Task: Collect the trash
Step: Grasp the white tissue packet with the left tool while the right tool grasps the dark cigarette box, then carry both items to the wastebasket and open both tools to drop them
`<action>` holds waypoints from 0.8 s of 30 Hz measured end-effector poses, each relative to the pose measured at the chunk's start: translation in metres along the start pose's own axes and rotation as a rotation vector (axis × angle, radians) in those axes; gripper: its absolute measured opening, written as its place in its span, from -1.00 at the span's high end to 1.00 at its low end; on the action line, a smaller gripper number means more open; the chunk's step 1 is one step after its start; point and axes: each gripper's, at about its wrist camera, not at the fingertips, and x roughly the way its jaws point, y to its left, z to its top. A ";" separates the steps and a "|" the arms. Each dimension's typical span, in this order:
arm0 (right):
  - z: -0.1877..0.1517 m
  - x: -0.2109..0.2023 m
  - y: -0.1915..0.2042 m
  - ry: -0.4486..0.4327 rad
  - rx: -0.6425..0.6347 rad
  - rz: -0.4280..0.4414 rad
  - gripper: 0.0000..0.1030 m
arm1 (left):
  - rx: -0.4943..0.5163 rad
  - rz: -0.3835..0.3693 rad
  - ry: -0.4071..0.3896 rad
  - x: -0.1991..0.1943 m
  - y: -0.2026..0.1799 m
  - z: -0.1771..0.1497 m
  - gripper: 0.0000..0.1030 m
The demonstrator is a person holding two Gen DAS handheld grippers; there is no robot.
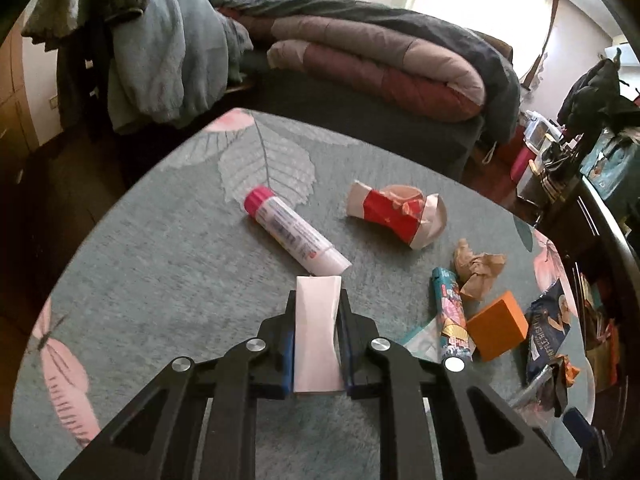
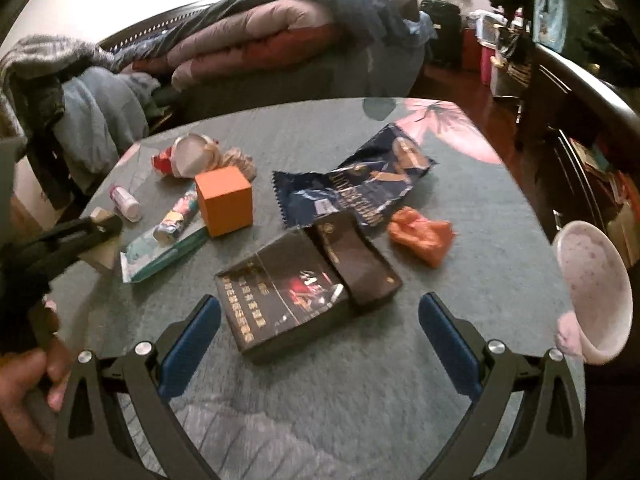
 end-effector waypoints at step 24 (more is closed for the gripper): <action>-0.022 -0.057 -0.019 -0.105 0.044 0.073 -0.79 | 0.060 -0.102 -0.065 -0.064 0.004 -0.007 0.65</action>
